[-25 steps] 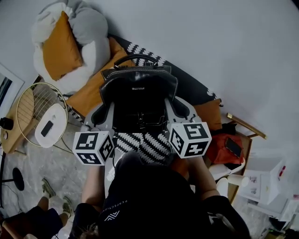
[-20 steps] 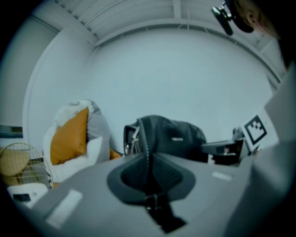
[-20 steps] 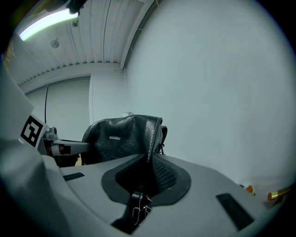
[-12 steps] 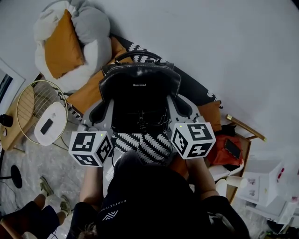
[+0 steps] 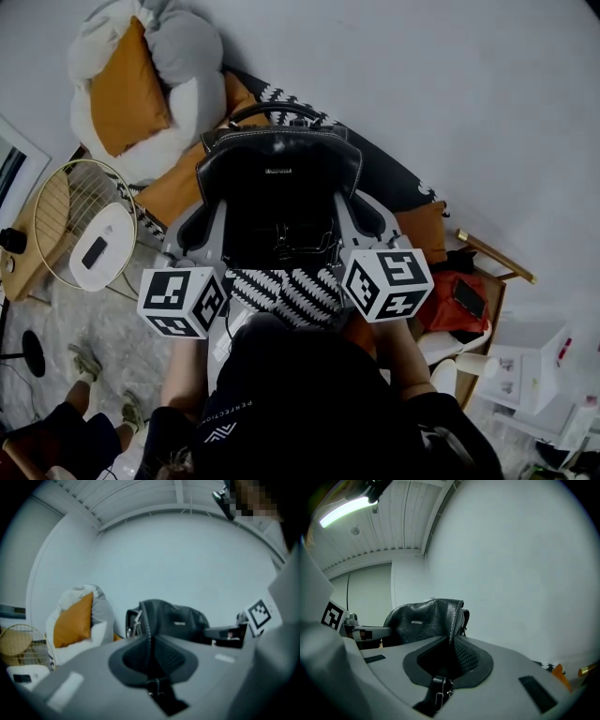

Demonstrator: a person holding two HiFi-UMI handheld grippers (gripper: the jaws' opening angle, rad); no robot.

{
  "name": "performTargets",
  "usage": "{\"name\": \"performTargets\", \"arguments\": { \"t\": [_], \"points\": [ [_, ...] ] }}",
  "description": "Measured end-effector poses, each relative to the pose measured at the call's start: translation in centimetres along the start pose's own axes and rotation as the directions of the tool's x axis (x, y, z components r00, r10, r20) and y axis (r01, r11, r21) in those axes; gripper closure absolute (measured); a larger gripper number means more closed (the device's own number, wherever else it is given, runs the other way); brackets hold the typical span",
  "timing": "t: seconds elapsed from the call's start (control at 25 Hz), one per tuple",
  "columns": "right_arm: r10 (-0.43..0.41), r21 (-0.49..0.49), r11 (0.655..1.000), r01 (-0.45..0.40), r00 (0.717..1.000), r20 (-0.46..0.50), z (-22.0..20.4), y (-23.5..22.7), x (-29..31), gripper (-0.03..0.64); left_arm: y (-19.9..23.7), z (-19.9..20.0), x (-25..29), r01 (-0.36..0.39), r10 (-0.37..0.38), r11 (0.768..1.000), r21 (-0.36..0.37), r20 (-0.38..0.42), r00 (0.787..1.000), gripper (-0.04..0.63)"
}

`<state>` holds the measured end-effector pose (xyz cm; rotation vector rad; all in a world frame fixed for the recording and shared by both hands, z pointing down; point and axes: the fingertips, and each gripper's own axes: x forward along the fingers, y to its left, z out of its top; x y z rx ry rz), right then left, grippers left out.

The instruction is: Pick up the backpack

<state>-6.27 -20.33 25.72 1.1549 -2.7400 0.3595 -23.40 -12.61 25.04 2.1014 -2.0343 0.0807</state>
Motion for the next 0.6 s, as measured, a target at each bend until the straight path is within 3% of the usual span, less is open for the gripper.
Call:
{"name": "performTargets", "arguments": {
  "t": [0.6],
  "points": [
    [0.023, 0.019, 1.000, -0.022, 0.999, -0.045, -1.8, 0.4, 2.1, 0.584, 1.7, -1.8, 0.3, -0.028, 0.027, 0.999, -0.033, -0.033, 0.999, 0.552]
  ]
}}
